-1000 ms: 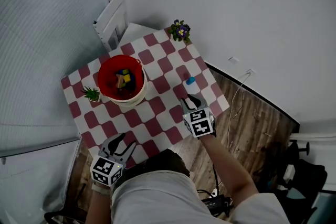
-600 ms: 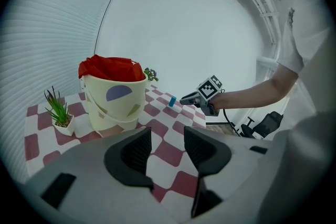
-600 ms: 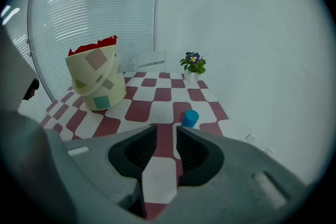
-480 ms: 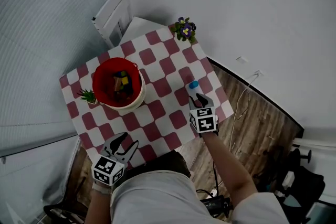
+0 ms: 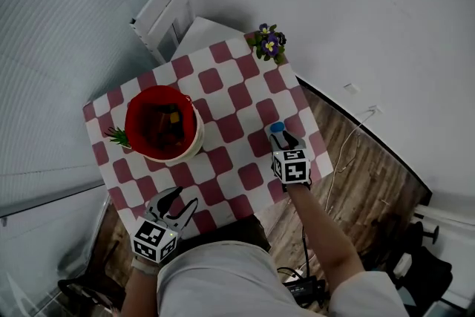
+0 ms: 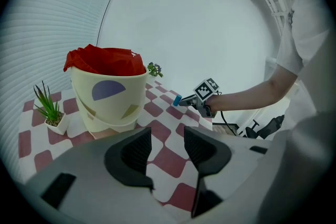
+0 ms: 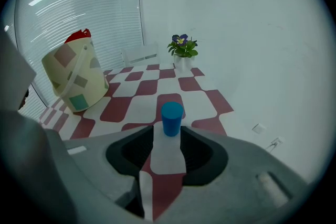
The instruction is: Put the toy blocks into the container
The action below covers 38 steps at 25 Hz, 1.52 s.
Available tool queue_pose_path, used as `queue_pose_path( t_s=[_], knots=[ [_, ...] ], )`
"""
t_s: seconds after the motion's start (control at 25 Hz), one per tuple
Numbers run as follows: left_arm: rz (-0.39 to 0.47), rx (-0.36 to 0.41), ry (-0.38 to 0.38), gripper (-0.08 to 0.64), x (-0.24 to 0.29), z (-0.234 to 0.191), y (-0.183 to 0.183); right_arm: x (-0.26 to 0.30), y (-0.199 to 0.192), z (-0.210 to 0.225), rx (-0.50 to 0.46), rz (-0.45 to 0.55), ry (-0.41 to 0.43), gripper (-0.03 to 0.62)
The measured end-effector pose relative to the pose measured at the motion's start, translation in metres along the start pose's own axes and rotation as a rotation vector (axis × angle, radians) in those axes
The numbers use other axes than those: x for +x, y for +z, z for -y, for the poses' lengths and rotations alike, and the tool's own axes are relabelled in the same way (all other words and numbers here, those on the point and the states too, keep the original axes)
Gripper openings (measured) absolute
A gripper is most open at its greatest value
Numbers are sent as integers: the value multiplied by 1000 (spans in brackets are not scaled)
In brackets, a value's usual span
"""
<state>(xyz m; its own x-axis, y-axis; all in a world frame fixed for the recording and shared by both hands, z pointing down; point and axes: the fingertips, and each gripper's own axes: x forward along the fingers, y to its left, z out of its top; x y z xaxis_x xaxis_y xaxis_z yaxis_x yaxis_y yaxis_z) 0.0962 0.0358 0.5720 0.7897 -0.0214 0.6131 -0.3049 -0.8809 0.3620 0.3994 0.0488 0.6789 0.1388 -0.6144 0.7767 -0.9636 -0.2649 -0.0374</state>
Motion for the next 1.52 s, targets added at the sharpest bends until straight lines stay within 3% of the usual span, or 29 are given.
queue_pose_path(
  t_s=[0.4,0.88,1.52],
  knots=[
    [4,-33,45,181,15,2,8,22,4,7,3,-7,52,149],
    [30,-55,76,181,13,-5,13,25,16,8,-30,4,51,144],
    [103,-72,86,181,-30,-26,5,-20,78,-59,-112,83,102,144]
  ],
)
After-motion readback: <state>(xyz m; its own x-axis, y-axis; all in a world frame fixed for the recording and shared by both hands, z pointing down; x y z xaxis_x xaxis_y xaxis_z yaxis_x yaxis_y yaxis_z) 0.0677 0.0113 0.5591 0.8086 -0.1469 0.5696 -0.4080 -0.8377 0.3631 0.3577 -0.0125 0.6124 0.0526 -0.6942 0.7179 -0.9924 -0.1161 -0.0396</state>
